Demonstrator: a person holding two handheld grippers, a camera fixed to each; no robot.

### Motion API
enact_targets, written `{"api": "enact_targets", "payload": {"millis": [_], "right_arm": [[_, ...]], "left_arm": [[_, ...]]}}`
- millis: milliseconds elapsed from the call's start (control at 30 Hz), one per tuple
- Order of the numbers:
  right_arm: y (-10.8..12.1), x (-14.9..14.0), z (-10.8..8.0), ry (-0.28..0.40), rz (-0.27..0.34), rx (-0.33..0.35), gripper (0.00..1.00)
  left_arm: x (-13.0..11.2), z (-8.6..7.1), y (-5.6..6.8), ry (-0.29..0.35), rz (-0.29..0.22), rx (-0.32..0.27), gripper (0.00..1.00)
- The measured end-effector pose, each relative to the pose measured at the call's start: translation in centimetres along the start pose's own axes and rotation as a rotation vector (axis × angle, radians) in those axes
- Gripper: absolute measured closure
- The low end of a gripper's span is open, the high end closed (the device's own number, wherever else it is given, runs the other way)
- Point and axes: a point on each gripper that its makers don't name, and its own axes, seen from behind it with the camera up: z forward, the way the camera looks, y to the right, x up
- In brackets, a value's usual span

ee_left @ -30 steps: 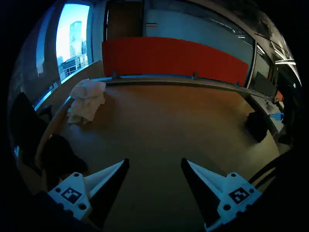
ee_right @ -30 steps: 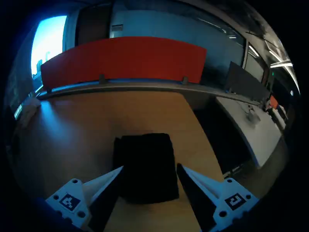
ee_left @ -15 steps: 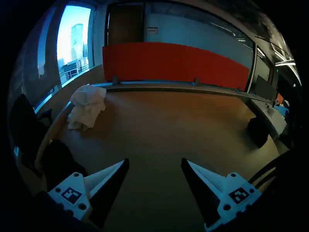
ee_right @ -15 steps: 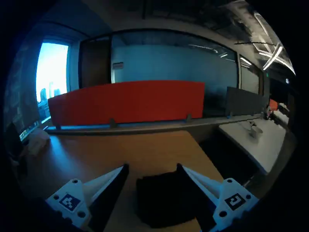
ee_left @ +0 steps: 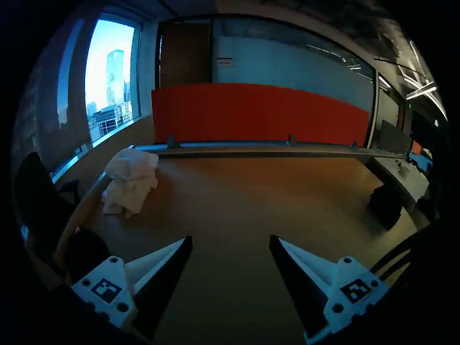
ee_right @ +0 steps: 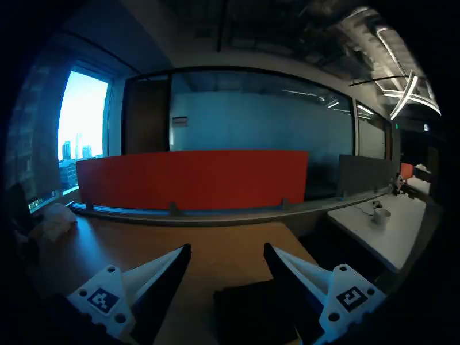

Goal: Fold towel

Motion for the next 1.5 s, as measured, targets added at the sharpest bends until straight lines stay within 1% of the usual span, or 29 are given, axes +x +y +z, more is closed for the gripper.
{"api": "enact_targets", "payload": {"millis": [133,333,467,667,800,967,1067,1367,1500], "right_arm": [[-0.9,0.6,0.0,0.011,-0.006,0.010,0.02],[-3.0,1.3,0.1,0.019,-0.009,0.030,0.02],[-4.8,1.8,0.2,0.029,-0.008,0.046,0.02],[-8.0,2.5,0.3,0.039,0.001,0.076,0.02],[-10.3,3.4,0.4,0.055,0.003,0.092,0.02],[-13.0,4.5,0.1,0.075,0.009,0.106,0.02],[-14.3,4.6,0.0,0.077,0.018,0.117,0.02],[-16.0,5.1,-0.4,0.075,0.035,0.127,0.02],[-16.8,5.6,-0.6,0.076,0.031,0.135,0.02]], "left_arm": [[1.9,0.3,-0.5,0.058,0.003,0.014,0.00],[4.9,1.1,-1.6,0.141,0.012,0.036,0.00],[6.8,1.6,-2.3,0.190,0.014,0.046,0.00],[9.5,1.8,-3.3,0.260,-0.003,0.056,0.00],[10.9,1.9,-4.1,0.293,-0.010,0.064,0.00],[12.0,1.8,-4.6,0.328,-0.019,0.064,0.01],[12.3,1.7,-4.8,0.341,-0.023,0.062,0.01],[12.7,1.2,-5.0,0.369,-0.027,0.052,0.01],[13.1,1.1,-5.0,0.388,-0.023,0.053,0.01]]}}
